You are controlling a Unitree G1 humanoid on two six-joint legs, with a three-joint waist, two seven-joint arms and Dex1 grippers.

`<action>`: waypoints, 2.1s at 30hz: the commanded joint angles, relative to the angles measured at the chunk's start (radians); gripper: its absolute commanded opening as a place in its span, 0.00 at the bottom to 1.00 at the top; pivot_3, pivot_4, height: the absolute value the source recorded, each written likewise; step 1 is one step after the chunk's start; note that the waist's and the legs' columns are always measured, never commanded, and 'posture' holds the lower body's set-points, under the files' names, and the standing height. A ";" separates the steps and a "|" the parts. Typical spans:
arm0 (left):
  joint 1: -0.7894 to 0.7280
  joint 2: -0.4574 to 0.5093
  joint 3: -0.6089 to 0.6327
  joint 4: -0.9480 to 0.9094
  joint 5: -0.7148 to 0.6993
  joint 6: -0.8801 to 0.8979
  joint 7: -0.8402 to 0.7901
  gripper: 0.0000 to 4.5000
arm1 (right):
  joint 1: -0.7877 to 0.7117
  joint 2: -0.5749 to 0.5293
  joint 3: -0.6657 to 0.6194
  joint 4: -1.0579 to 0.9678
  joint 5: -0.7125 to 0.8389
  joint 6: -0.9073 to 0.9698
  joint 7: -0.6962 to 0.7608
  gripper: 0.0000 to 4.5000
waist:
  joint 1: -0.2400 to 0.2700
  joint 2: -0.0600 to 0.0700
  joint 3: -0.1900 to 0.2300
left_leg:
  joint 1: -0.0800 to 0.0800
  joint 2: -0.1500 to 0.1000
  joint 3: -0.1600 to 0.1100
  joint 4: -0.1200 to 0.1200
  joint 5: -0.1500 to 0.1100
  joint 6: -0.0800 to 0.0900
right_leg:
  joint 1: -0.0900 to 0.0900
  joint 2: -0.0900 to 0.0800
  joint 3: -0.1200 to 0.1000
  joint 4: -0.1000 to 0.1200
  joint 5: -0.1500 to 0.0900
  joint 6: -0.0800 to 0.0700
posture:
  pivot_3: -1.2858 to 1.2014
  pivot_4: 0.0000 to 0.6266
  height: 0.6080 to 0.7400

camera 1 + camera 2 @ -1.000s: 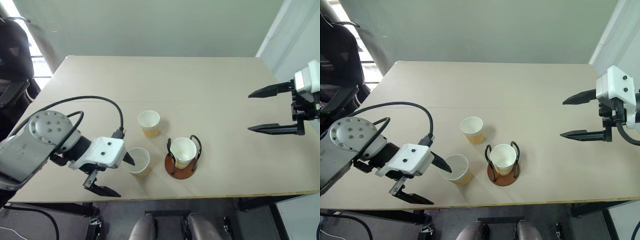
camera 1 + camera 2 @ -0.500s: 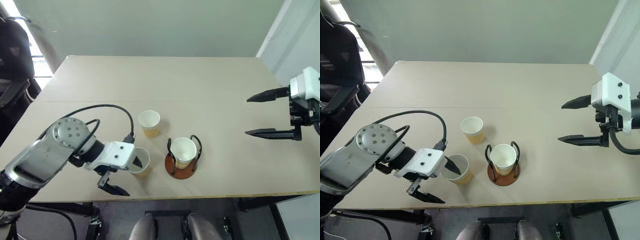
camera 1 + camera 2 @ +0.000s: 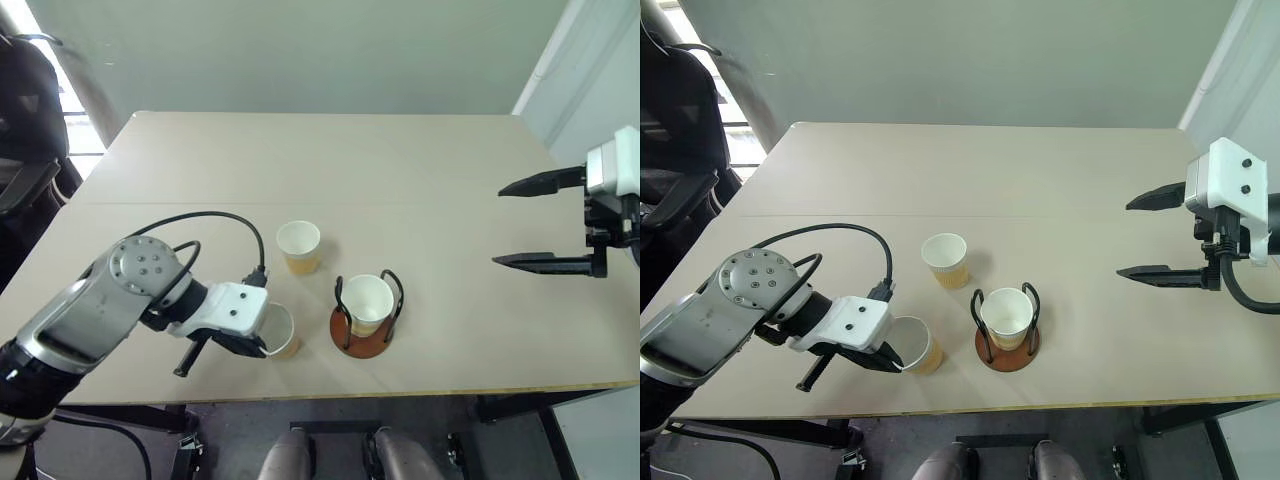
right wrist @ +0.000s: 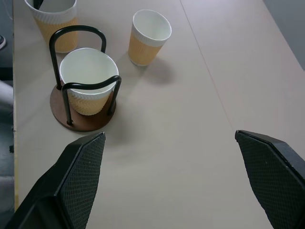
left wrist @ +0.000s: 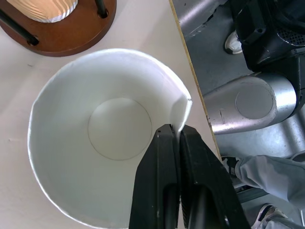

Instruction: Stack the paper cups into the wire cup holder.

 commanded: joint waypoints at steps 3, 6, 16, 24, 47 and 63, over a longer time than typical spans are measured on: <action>-0.017 -0.009 0.011 0.006 -0.001 -0.001 -0.012 0.00 | -0.020 -0.024 -0.024 -0.004 0.003 -0.024 -0.008 1.00 | 0.000 0.000 0.000 | 0.000 0.000 0.000 0.000 0.000 0.000 | 0.000 0.000 0.000 0.000 0.000 0.000 | 0.52 0.24 1.00; -0.036 -0.007 0.040 -0.001 -0.041 0.018 -0.024 0.00 | -0.021 -0.026 -0.025 0.003 0.001 -0.032 -0.007 1.00 | 0.000 0.000 0.000 | 0.000 0.000 0.000 0.001 0.000 0.000 | 0.000 0.000 0.000 0.000 0.000 0.000 | 0.52 0.24 1.00; -0.451 -0.042 0.117 0.277 -0.274 0.050 -0.071 0.00 | -0.055 -0.034 -0.018 0.066 -0.010 -0.093 0.018 1.00 | 0.007 0.003 -0.001 | -0.004 0.000 -0.001 0.010 -0.002 0.004 | 0.000 0.000 0.000 0.000 0.002 0.003 | 0.52 0.24 1.00; -0.778 -0.233 -0.066 0.506 -0.264 -0.128 -0.071 0.00 | -0.051 -0.033 0.000 0.064 -0.040 -0.105 -0.009 1.00 | 0.015 0.003 0.000 | -0.011 -0.002 -0.001 0.018 -0.004 0.010 | 0.000 -0.001 0.001 -0.003 0.008 0.012 | 0.52 0.24 1.00; -0.937 -0.325 -0.504 0.544 -0.417 -0.413 -0.071 0.00 | 0.156 -0.103 -0.187 -0.057 -0.036 0.006 -0.069 1.00 | 0.021 0.006 0.001 | -0.015 -0.002 0.000 0.019 -0.007 0.014 | 0.002 -0.002 0.001 -0.017 0.010 0.020 | 0.52 0.24 1.00; -0.919 -0.366 -0.551 0.577 -0.403 -0.430 -0.071 0.00 | 0.239 -0.104 -0.293 -0.082 -0.018 0.045 -0.053 1.00 | 0.021 0.007 0.001 | -0.016 -0.002 0.000 0.024 -0.007 0.016 | 0.004 -0.001 0.001 -0.016 0.011 0.022 | 0.52 0.24 1.00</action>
